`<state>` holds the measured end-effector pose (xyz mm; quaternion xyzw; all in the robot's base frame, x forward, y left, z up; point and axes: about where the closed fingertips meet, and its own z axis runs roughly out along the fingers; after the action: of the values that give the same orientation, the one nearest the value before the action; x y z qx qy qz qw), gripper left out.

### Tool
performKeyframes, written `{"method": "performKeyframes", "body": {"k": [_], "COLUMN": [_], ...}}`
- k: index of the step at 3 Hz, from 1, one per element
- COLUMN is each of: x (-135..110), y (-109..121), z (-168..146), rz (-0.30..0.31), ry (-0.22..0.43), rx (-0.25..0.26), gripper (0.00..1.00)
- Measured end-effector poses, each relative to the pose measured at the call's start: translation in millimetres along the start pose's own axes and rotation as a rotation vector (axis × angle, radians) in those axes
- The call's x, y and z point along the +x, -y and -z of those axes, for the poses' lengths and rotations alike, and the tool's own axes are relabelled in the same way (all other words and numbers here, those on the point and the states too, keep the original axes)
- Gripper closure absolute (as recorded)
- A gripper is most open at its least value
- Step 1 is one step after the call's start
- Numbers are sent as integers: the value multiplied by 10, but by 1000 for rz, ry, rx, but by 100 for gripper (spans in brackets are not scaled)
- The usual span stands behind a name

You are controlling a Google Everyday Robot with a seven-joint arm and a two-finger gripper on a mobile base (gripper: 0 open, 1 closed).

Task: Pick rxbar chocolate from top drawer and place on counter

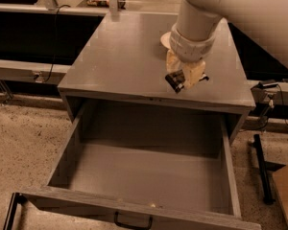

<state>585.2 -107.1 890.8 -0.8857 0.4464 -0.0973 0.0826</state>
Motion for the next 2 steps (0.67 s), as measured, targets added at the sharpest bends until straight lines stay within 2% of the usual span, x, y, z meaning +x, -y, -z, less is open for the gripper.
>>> {"method": "performKeyframes", "body": {"k": [1,2], "x": [285,492], "y": [146,294], "z": [-170,-258], "rz": [-119,-249], "ry": [59,128], "rx": [-61,-54], "gripper": [100,81]}}
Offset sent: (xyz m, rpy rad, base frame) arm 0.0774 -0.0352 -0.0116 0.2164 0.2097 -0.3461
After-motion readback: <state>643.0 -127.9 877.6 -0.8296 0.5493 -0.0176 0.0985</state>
